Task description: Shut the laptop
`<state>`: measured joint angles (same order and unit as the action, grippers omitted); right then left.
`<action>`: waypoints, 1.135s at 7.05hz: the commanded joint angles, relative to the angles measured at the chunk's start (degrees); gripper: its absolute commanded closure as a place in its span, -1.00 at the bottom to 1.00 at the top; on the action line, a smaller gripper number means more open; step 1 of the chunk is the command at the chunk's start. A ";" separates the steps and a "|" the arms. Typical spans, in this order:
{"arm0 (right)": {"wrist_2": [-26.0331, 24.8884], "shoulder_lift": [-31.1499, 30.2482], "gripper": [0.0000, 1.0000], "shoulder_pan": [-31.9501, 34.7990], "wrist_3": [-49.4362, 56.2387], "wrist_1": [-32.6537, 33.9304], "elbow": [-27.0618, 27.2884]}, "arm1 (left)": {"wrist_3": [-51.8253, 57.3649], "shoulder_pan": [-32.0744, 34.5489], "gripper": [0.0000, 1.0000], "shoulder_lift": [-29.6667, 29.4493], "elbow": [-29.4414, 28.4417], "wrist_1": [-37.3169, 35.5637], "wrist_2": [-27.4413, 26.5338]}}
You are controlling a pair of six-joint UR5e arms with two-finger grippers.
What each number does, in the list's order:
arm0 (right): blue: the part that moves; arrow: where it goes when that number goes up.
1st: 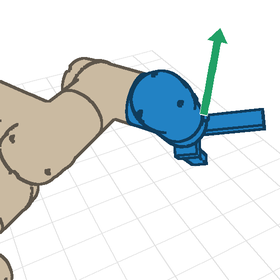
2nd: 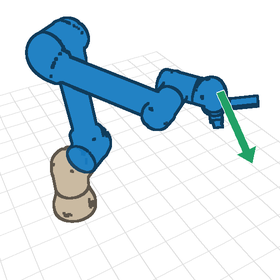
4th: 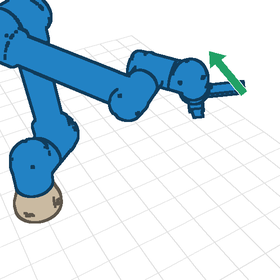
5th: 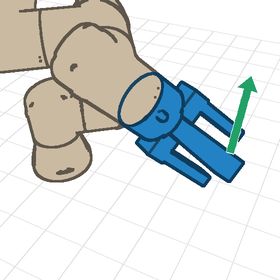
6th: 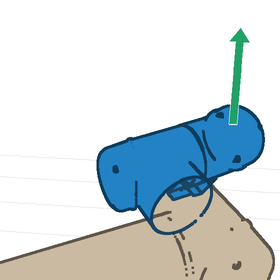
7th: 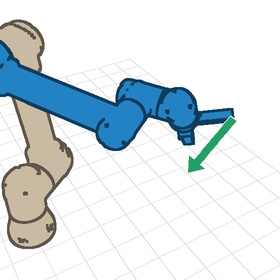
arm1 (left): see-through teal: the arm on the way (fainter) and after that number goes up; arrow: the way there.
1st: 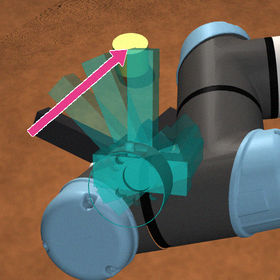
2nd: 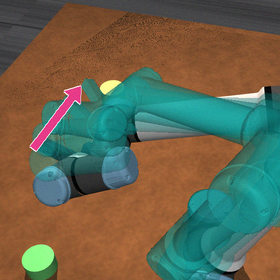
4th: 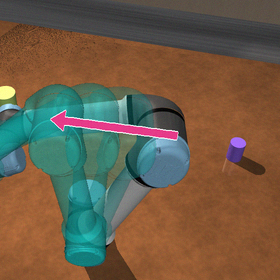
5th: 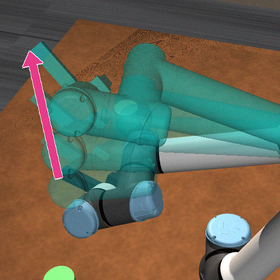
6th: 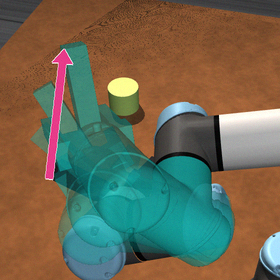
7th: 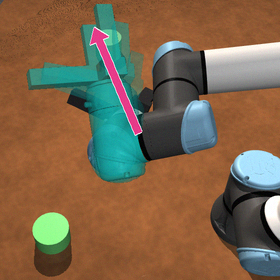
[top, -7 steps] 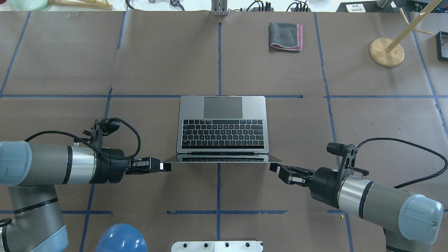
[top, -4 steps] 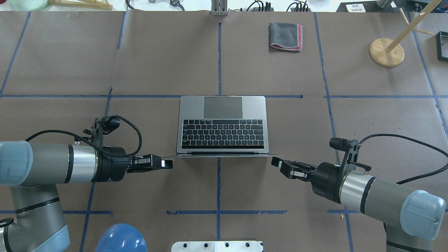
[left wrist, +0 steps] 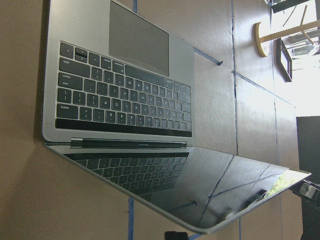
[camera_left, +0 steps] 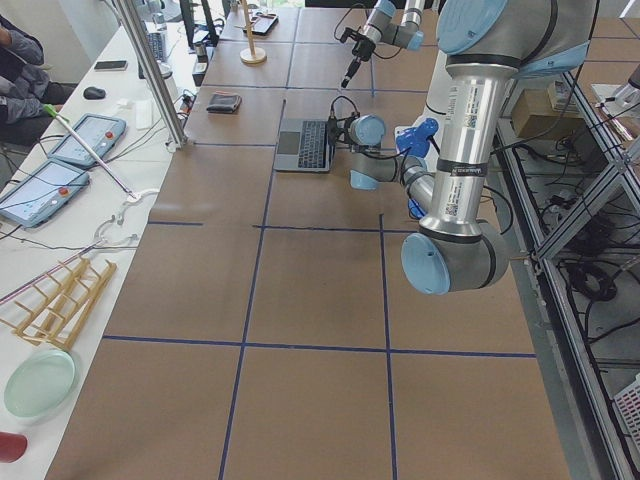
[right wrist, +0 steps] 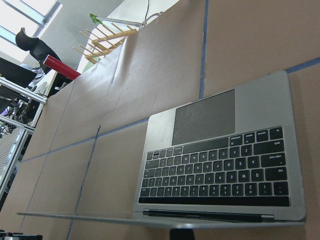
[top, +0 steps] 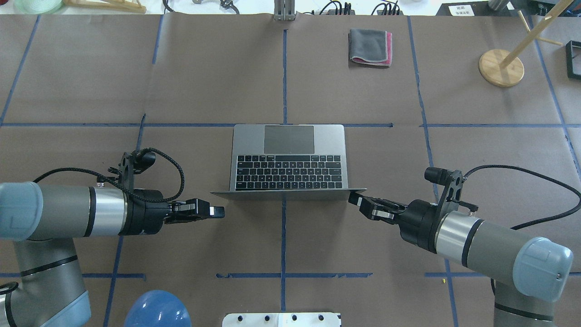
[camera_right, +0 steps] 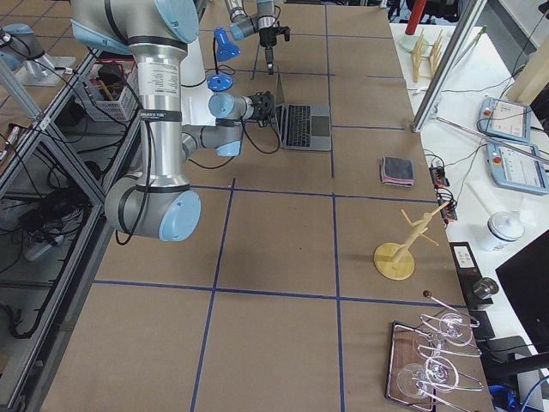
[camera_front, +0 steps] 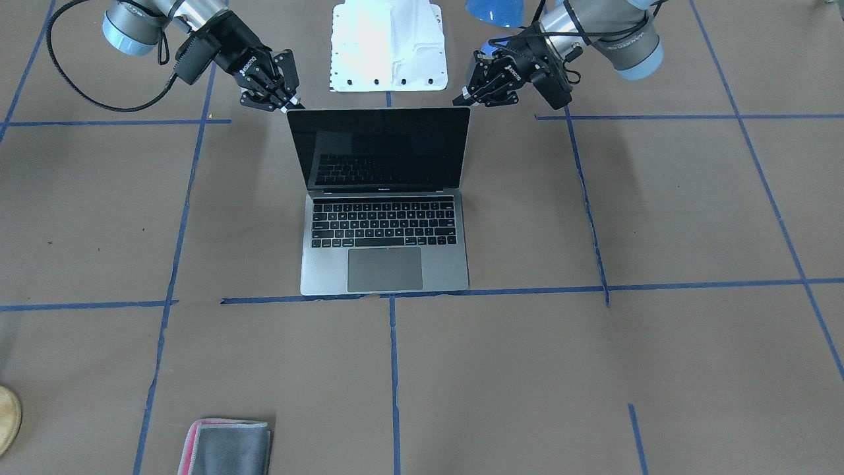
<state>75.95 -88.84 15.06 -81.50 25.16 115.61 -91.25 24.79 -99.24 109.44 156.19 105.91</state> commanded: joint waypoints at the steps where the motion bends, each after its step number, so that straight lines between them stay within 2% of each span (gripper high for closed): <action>1: 0.16 0.68 1.00 1.54 -0.06 2.08 -0.12 | -0.07 0.09 1.00 0.02 -0.02 -0.10 0.00; 3: 0.51 3.66 1.00 3.30 -0.06 7.42 -0.21 | -0.07 0.09 1.00 0.02 -0.10 -0.19 -1.05; 6: 1.74 4.55 1.00 5.41 -0.85 8.94 -0.30 | -0.07 0.00 1.00 -0.07 -0.80 -0.27 -2.37; 8: 2.71 7.08 1.00 7.17 -0.94 13.93 -0.39 | -0.07 0.09 1.00 -0.16 -0.98 -0.36 -3.51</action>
<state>78.15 -83.50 21.20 -82.40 36.31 115.29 -91.32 24.85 -99.34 108.59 155.86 103.28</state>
